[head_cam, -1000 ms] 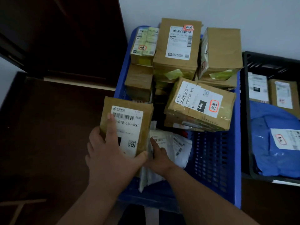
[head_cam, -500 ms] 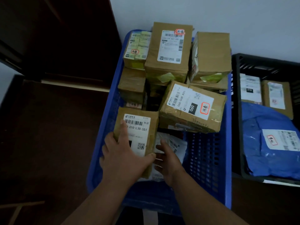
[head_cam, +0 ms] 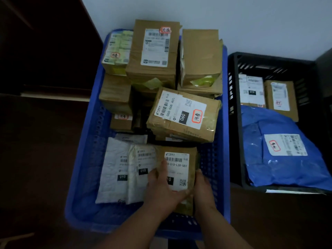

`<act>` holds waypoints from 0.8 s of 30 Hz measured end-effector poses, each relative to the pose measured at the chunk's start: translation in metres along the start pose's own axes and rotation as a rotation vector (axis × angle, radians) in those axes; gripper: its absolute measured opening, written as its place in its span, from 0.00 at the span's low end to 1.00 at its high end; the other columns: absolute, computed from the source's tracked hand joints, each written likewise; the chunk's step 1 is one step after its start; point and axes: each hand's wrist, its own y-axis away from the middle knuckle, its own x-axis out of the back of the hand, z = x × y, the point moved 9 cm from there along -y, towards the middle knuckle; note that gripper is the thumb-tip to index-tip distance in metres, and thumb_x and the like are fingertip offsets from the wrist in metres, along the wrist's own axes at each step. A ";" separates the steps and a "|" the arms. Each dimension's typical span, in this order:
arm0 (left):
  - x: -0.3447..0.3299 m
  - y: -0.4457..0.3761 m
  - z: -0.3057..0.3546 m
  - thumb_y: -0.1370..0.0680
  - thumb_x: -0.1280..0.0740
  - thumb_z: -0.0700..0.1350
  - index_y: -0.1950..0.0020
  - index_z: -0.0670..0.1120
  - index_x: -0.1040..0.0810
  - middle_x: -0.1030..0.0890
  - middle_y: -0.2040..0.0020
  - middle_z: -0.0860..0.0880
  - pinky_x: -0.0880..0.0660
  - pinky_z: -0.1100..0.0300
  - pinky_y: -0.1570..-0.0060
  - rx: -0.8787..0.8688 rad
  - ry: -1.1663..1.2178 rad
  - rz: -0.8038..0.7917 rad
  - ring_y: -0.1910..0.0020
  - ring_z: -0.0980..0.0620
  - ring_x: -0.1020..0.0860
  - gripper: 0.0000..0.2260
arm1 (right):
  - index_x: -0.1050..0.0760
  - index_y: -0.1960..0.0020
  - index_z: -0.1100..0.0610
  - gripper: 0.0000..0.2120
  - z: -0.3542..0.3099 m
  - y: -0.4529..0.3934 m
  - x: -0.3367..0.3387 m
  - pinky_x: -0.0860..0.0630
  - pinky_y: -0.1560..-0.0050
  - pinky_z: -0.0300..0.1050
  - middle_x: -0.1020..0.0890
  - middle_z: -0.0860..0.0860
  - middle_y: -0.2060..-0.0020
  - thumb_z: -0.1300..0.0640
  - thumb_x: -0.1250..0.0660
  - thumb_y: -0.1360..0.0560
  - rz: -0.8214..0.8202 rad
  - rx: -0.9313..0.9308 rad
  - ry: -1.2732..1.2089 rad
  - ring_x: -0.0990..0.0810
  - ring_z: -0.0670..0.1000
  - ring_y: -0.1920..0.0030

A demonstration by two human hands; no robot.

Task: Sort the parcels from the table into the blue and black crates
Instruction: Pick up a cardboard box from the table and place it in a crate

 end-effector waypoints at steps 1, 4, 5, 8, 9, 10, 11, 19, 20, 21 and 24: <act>-0.008 -0.008 -0.002 0.34 0.26 0.59 0.30 0.70 0.67 0.43 0.33 0.54 0.32 0.61 0.35 -0.007 0.030 -0.020 0.36 0.53 0.33 0.53 | 0.23 0.41 0.55 0.21 -0.002 -0.003 0.005 0.21 0.45 0.57 0.17 0.57 0.48 0.43 0.49 0.18 0.028 0.002 0.034 0.18 0.58 0.50; -0.032 -0.032 -0.007 0.30 0.26 0.48 0.25 0.69 0.60 0.39 0.34 0.56 0.27 0.63 0.42 -0.006 0.107 -0.091 0.39 0.56 0.30 0.50 | 0.24 0.45 0.52 0.19 -0.009 -0.008 0.009 0.23 0.55 0.43 0.18 0.52 0.48 0.45 0.50 0.17 0.064 0.078 0.070 0.19 0.50 0.53; -0.038 -0.039 -0.008 0.28 0.27 0.45 0.23 0.66 0.56 0.35 0.32 0.55 0.27 0.66 0.44 -0.015 0.153 -0.117 0.40 0.58 0.28 0.46 | 0.26 0.41 0.52 0.16 -0.014 -0.007 0.008 0.24 0.53 0.42 0.20 0.50 0.45 0.47 0.49 0.16 0.077 0.155 0.098 0.21 0.48 0.50; -0.048 -0.050 -0.010 0.22 0.32 0.48 0.25 0.62 0.43 0.29 0.31 0.58 0.31 0.69 0.41 -0.039 0.179 -0.180 0.40 0.64 0.28 0.30 | 0.38 0.26 0.54 0.22 -0.020 -0.001 0.001 0.29 0.33 0.53 0.29 0.52 0.33 0.59 0.41 0.19 0.140 0.391 0.357 0.29 0.53 0.35; -0.048 -0.051 -0.011 0.20 0.36 0.52 0.25 0.62 0.41 0.30 0.31 0.59 0.32 0.68 0.39 -0.053 0.111 -0.190 0.40 0.64 0.28 0.26 | 0.41 0.24 0.54 0.26 -0.018 0.002 -0.003 0.35 0.29 0.55 0.34 0.53 0.29 0.61 0.39 0.21 0.160 0.432 0.520 0.35 0.54 0.30; -0.045 -0.051 -0.014 0.19 0.39 0.54 0.26 0.62 0.41 0.30 0.30 0.59 0.32 0.64 0.36 -0.073 -0.002 -0.175 0.39 0.62 0.28 0.23 | 0.43 0.23 0.52 0.29 -0.016 0.005 -0.009 0.39 0.26 0.54 0.40 0.53 0.25 0.61 0.39 0.22 0.180 0.457 0.672 0.41 0.54 0.28; -0.038 -0.053 -0.017 0.19 0.41 0.56 0.26 0.62 0.40 0.30 0.30 0.56 0.31 0.58 0.35 -0.091 -0.151 -0.128 0.38 0.59 0.28 0.22 | 0.44 0.23 0.50 0.30 -0.015 0.007 -0.014 0.41 0.26 0.52 0.44 0.51 0.24 0.60 0.39 0.22 0.178 0.485 0.780 0.45 0.53 0.28; -0.009 -0.064 -0.075 0.19 0.41 0.56 0.21 0.57 0.52 0.58 0.20 0.49 0.46 0.46 0.25 0.061 -0.714 -0.239 0.22 0.45 0.52 0.30 | 0.51 0.21 0.43 0.35 0.007 -0.015 -0.049 0.49 0.26 0.54 0.58 0.48 0.22 0.51 0.38 0.24 -0.051 0.494 1.142 0.52 0.55 0.26; -0.007 -0.067 -0.082 0.20 0.40 0.57 0.21 0.55 0.52 0.60 0.20 0.49 0.46 0.45 0.25 0.073 -0.743 -0.274 0.22 0.45 0.54 0.31 | 0.52 0.21 0.43 0.37 0.009 -0.017 -0.052 0.50 0.26 0.55 0.58 0.48 0.22 0.51 0.38 0.24 -0.036 0.499 1.164 0.52 0.55 0.27; -0.005 -0.068 -0.088 0.20 0.40 0.57 0.21 0.54 0.51 0.61 0.21 0.50 0.47 0.45 0.25 0.082 -0.769 -0.303 0.22 0.46 0.56 0.32 | 0.54 0.21 0.43 0.38 0.010 -0.019 -0.053 0.51 0.26 0.56 0.58 0.49 0.22 0.50 0.38 0.25 -0.023 0.501 1.185 0.53 0.55 0.27; 0.000 -0.072 -0.100 0.19 0.40 0.56 0.20 0.52 0.52 0.62 0.21 0.49 0.51 0.47 0.24 0.094 -0.804 -0.356 0.22 0.47 0.59 0.32 | 0.54 0.21 0.46 0.40 0.015 -0.028 -0.056 0.52 0.29 0.57 0.57 0.51 0.22 0.47 0.38 0.27 0.011 0.498 1.260 0.52 0.57 0.27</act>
